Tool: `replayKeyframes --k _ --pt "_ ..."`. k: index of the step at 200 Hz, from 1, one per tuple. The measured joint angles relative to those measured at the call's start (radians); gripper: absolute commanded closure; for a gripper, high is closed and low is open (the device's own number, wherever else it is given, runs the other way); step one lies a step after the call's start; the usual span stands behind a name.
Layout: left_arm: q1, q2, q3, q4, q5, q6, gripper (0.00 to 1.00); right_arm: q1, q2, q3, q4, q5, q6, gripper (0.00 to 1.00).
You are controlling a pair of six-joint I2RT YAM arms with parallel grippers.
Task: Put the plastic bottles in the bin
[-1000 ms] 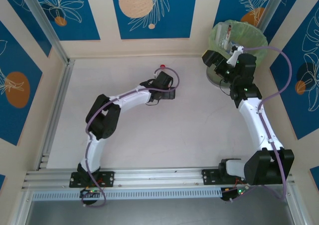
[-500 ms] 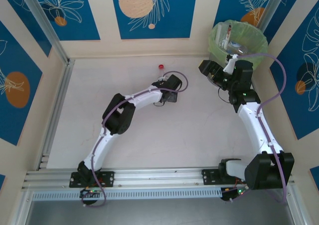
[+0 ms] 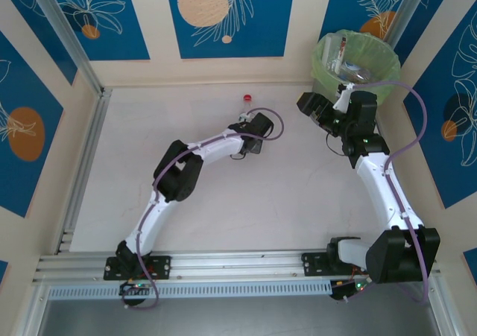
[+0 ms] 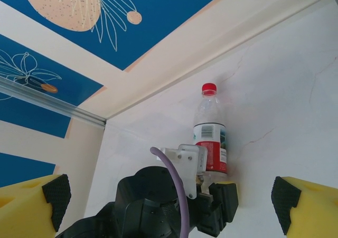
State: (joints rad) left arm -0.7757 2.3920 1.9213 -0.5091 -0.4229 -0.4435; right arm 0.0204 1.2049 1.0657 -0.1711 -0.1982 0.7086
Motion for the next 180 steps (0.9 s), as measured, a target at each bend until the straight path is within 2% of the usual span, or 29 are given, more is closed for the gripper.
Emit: replayKeyframes --k 24,70,121,180 --pt "0.000 -0.063 -0.108 0.053 0.015 0.019 0.46 0.000 0.000 0.000 -0.023 0.015 -0.016 0.00" --pt "0.000 -0.232 -0.363 0.167 0.116 0.051 0.48 0.000 -0.006 -0.020 -0.062 0.031 -0.039 0.00" --pt "-0.001 -0.423 -0.667 0.410 0.249 0.060 0.49 0.000 -0.011 -0.080 -0.085 0.037 -0.037 0.00" --pt "-0.050 -0.536 -0.841 0.598 0.347 0.087 0.49 0.000 -0.005 -0.082 -0.089 0.035 -0.030 0.01"
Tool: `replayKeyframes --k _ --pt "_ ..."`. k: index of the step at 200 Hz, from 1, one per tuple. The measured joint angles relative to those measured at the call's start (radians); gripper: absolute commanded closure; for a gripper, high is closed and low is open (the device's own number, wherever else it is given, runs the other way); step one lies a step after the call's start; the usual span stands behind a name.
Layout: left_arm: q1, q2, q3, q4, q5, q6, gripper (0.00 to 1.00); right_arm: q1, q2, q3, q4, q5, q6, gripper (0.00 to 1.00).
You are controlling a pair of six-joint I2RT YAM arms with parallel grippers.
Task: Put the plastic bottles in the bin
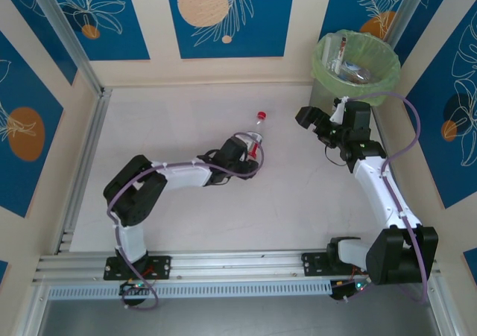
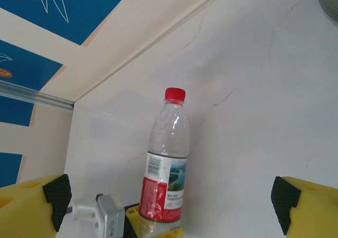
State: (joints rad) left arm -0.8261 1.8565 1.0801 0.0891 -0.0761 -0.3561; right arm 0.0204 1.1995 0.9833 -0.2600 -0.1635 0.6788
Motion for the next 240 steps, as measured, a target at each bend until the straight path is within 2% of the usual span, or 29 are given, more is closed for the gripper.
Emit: replayKeyframes --k 23,47,83,123,176,212,240 --pt "-0.032 -0.055 -0.066 0.062 0.035 0.020 0.50 0.000 0.050 0.026 -0.036 -0.016 -0.012 0.00" --pt "-0.080 -0.103 -0.113 0.105 0.059 0.053 0.49 0.004 0.123 0.068 -0.071 -0.027 -0.027 0.05" --pt "-0.147 -0.137 -0.131 0.149 0.069 0.096 0.50 0.022 0.146 0.070 -0.070 -0.039 -0.023 0.07" --pt "-0.171 -0.141 -0.132 0.191 0.069 0.105 0.50 0.028 0.193 0.073 -0.066 -0.018 -0.001 0.19" --pt "-0.190 -0.141 -0.132 0.214 0.069 0.105 0.49 0.028 0.206 0.073 -0.037 -0.052 -0.027 0.43" --pt "-0.196 -0.141 -0.132 0.217 0.060 0.105 0.49 0.025 0.221 0.072 -0.021 -0.072 -0.024 0.72" --pt "-0.196 -0.141 -0.132 0.218 0.049 0.103 0.49 0.024 0.221 0.070 -0.014 -0.075 -0.027 0.82"
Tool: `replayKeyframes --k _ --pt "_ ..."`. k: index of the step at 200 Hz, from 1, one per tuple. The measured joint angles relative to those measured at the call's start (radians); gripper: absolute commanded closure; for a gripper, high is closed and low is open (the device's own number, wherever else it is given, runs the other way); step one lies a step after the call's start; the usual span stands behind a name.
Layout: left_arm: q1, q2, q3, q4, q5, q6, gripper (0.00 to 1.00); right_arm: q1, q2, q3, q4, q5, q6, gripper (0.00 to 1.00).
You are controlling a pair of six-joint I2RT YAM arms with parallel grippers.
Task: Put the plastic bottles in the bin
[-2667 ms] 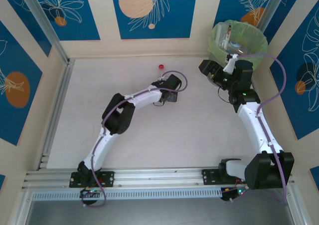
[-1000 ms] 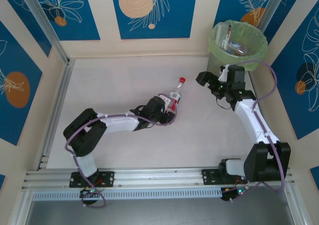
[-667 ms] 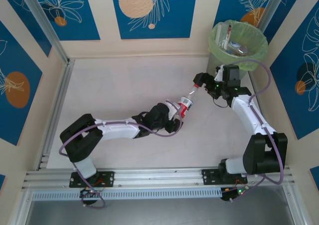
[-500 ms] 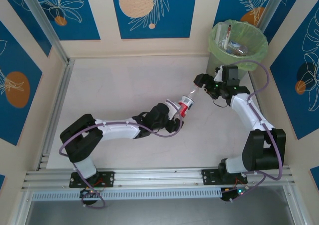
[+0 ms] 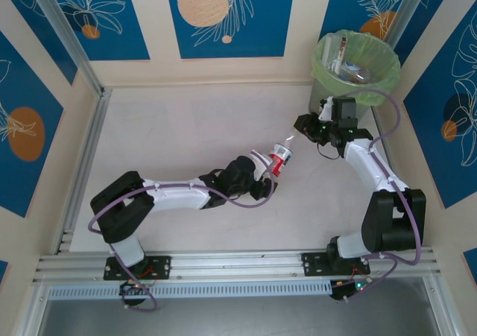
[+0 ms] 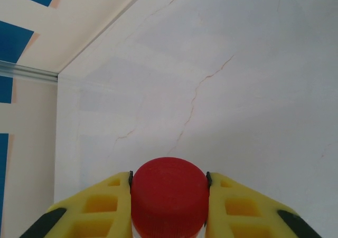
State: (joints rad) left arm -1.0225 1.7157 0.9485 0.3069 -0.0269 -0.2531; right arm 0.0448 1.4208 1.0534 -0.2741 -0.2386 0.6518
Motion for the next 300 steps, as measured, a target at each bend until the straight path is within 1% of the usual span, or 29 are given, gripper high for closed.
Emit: replayKeyframes --k 32,51,56,81,101,116,123,146,180,212,230,255,279,300 --pt "0.000 0.000 0.000 0.000 -0.001 0.001 0.48 0.000 -0.011 -0.002 -0.002 0.005 -0.010 0.90" --pt "-0.002 -0.001 0.000 0.005 0.000 0.003 0.43 -0.002 -0.038 -0.011 -0.002 0.010 -0.017 0.99" --pt "-0.003 -0.002 0.000 0.006 -0.001 0.007 0.41 -0.003 -0.046 -0.016 0.000 0.010 -0.017 1.00" --pt "-0.006 -0.014 0.000 0.004 0.000 0.019 0.28 -0.006 -0.078 -0.038 0.023 0.010 -0.016 1.00" --pt "-0.006 -0.023 -0.005 0.006 0.008 0.028 0.13 -0.006 -0.105 -0.057 0.040 0.014 -0.019 1.00" --pt "-0.006 -0.036 -0.016 0.008 0.028 0.042 0.03 -0.006 -0.122 -0.065 0.045 0.026 -0.022 1.00" --pt "-0.006 -0.039 -0.019 0.008 0.042 0.048 0.00 -0.006 -0.129 -0.068 0.049 0.031 -0.025 1.00" --pt "-0.006 -0.047 -0.026 0.011 0.082 0.054 0.00 -0.008 -0.150 -0.069 0.054 0.056 -0.033 1.00" --pt "-0.004 -0.097 -0.088 0.053 0.074 0.050 0.00 -0.021 -0.196 -0.069 0.058 0.106 -0.052 1.00" --pt "0.008 -0.145 -0.137 0.081 -0.006 0.025 0.00 -0.034 -0.222 -0.046 0.037 0.153 -0.099 1.00" --pt "0.019 -0.152 -0.141 0.082 -0.064 0.005 0.00 -0.036 -0.223 0.019 0.006 0.190 -0.146 1.00" --pt "0.046 -0.153 -0.162 0.087 -0.127 -0.033 0.00 -0.037 -0.253 0.132 -0.008 0.273 -0.218 1.00" --pt "0.062 -0.153 -0.173 0.087 -0.162 -0.061 0.00 -0.044 -0.299 0.214 0.042 0.356 -0.279 1.00" --pt "0.068 -0.153 -0.173 0.091 -0.171 -0.076 0.00 -0.051 -0.303 0.266 0.134 0.420 -0.328 1.00"
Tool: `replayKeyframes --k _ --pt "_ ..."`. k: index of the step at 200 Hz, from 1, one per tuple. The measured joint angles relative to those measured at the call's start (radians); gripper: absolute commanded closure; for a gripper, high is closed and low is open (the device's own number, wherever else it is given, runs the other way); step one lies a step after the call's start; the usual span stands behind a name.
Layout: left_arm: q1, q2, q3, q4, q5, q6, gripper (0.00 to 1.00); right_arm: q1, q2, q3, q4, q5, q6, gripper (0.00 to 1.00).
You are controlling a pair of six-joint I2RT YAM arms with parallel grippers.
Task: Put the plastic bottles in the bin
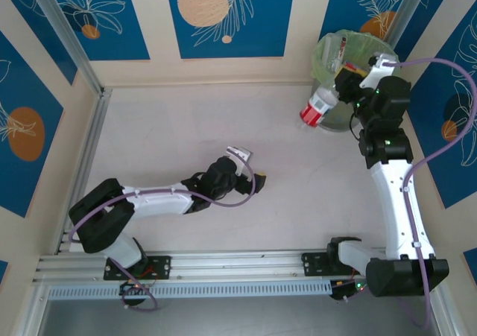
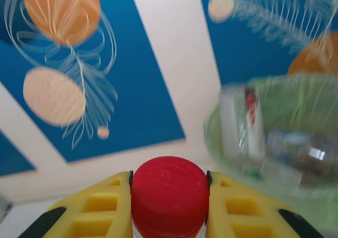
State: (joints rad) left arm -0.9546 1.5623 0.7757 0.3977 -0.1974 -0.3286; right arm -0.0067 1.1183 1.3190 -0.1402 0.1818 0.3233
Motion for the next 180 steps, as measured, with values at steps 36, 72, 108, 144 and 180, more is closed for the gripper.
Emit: replayKeyframes --k 36,72,108,144,180 --pt "0.002 0.000 0.000 -0.001 -0.007 -0.012 0.00 -0.001 0.110 0.150 0.092 0.081 -0.116 1.00" --pt "0.002 0.000 0.000 -0.002 -0.014 -0.014 0.00 0.017 0.267 0.321 0.138 0.132 -0.335 1.00" --pt "0.004 0.000 0.000 -0.009 -0.014 -0.014 0.00 0.045 0.423 0.497 0.148 0.189 -0.552 1.00" --pt "0.005 0.000 0.000 -0.017 -0.014 -0.026 0.00 0.059 0.540 0.607 0.155 0.271 -0.652 1.00" --pt "0.005 0.000 0.000 -0.020 -0.023 -0.036 0.00 0.063 0.687 0.768 0.102 0.403 -0.709 1.00"
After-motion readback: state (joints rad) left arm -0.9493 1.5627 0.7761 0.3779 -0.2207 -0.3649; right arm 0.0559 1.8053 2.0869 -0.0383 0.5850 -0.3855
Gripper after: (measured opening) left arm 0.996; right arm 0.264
